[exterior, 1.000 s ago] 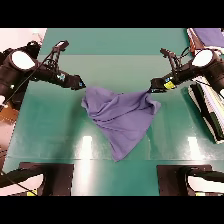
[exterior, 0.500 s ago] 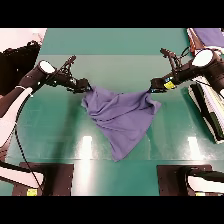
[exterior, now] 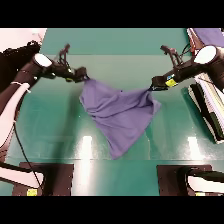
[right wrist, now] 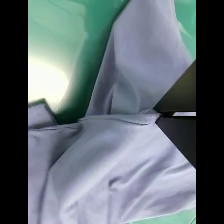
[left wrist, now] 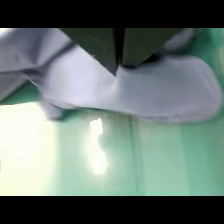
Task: Fold the shirts.
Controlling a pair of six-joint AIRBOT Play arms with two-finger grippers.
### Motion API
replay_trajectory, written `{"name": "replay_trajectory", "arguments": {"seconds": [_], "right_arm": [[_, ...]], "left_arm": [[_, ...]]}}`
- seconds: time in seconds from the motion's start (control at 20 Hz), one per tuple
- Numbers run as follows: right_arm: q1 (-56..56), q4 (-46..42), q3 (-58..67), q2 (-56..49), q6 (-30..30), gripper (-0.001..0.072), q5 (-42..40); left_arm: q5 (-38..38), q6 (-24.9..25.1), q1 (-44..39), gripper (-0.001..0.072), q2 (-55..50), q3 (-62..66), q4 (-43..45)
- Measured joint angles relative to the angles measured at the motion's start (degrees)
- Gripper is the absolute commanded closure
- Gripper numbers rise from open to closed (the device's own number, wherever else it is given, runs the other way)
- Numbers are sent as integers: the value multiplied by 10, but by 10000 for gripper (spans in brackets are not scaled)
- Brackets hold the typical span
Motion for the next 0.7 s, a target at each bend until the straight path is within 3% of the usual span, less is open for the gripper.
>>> {"name": "replay_trajectory", "arguments": {"seconds": [0.4,0.7], "right_arm": [[-1,-67,282,19,-10,698,90],[-22,-74,280,153,-11,699,42]], "left_arm": [[-37,-1,12,683,273,117,141],[-40,-2,12,683,442,154,165]]}}
